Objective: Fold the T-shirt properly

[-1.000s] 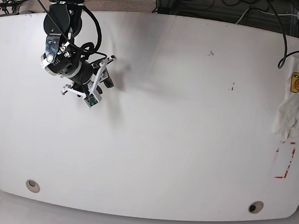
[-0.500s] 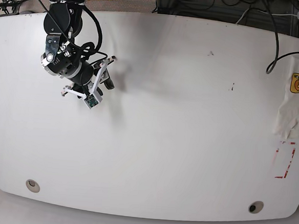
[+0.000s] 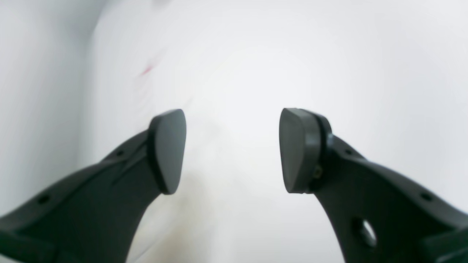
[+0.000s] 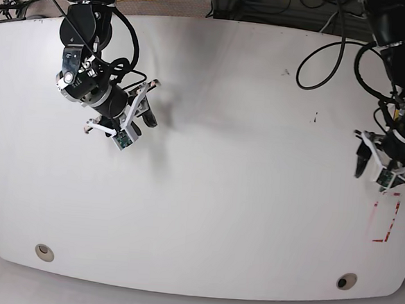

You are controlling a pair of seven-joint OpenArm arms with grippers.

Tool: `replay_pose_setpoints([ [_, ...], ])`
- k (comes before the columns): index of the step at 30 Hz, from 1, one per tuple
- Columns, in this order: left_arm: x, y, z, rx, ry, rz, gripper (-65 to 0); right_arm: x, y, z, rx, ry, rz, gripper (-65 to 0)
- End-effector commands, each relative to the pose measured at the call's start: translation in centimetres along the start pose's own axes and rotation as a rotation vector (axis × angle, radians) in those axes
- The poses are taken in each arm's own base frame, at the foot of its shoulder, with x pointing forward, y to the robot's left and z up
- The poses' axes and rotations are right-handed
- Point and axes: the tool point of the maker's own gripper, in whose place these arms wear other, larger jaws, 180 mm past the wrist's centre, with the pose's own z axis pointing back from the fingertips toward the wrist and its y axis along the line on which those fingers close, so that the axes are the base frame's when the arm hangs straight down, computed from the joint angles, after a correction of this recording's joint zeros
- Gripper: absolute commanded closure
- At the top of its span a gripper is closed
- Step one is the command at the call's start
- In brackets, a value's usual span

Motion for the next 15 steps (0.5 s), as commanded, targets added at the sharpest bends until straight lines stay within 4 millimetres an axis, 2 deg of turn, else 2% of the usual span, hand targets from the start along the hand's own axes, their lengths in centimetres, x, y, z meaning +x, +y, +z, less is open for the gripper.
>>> replay_pose_setpoints([
  [1, 2.3, -0.6, -0.3, 0.048, -0.129, 0.054, -37.2, 1.7, -0.5, 0.5, -0.017, -0.087, 0.001, -22.5],
  [4, 2.8, -3.0, -1.0, 0.074, -0.223, 0.128, -37.2, 1.5, -0.9, 0.6, -0.067, -0.118, -0.018, -22.5],
  [7, 2.5, -4.7, -1.1, 0.117, -0.28, 0.167, -37.2, 1.3, -0.7, 0.7, -0.108, -0.167, -0.015, -22.5],
  [10, 2.1, -6.0, -0.7, 0.163, -0.317, 0.181, -37.4, 1.3, -0.8, 1.0, -0.153, -0.235, -0.009, -22.5],
  [13, 1.7, -7.7, 0.0, 0.184, -0.331, 0.201, -37.4, 0.3, -1.1, 1.4, -0.206, -0.282, -0.015, -22.5],
  [15, 1.0, -9.0, 1.3, 0.183, -0.318, 0.222, -37.4, -0.5, -1.3, 2.2, -0.247, -0.321, -0.041, -22.5],
])
